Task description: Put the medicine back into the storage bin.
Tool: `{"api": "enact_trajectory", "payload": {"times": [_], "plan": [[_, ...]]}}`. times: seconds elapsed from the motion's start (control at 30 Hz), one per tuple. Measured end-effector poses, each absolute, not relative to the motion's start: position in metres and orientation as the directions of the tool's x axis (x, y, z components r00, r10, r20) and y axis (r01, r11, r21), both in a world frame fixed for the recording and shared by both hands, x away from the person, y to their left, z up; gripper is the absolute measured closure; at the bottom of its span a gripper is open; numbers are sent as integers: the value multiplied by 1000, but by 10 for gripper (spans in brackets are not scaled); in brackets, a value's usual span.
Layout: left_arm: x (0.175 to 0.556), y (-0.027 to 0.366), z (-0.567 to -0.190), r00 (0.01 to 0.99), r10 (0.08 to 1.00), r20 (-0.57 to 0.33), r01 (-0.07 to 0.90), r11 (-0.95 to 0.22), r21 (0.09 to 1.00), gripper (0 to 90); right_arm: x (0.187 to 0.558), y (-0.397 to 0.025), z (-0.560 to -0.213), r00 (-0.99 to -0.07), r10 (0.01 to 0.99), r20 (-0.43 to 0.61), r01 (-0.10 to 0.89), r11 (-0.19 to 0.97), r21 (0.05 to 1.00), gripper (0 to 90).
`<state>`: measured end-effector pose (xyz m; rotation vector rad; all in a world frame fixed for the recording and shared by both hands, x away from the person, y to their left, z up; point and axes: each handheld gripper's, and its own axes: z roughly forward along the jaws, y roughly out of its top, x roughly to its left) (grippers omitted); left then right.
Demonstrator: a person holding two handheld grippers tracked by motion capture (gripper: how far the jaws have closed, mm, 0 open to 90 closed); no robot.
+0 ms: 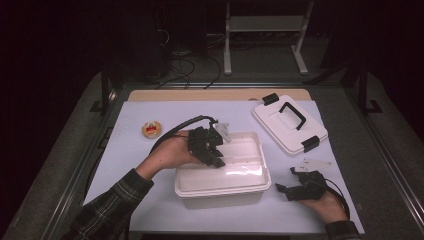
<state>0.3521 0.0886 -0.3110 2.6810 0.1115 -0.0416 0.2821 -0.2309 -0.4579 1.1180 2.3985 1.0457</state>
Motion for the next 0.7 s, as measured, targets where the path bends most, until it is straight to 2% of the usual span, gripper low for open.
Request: {"api": "enact_trajectory", "payload": {"times": [0.2, 0.27, 0.7], "plan": [[353, 86, -311, 996, 63, -67, 86, -898, 431, 814, 282, -231, -458, -655, 755, 37, 541, 433, 721, 169], [353, 85, -310, 995, 73, -63, 93, -901, 423, 880, 282, -231, -458, -655, 755, 37, 541, 433, 721, 169], [354, 88, -306, 996, 76, -50, 90, -895, 437, 888, 282, -231, -458, -655, 755, 38, 541, 433, 721, 169]]}}
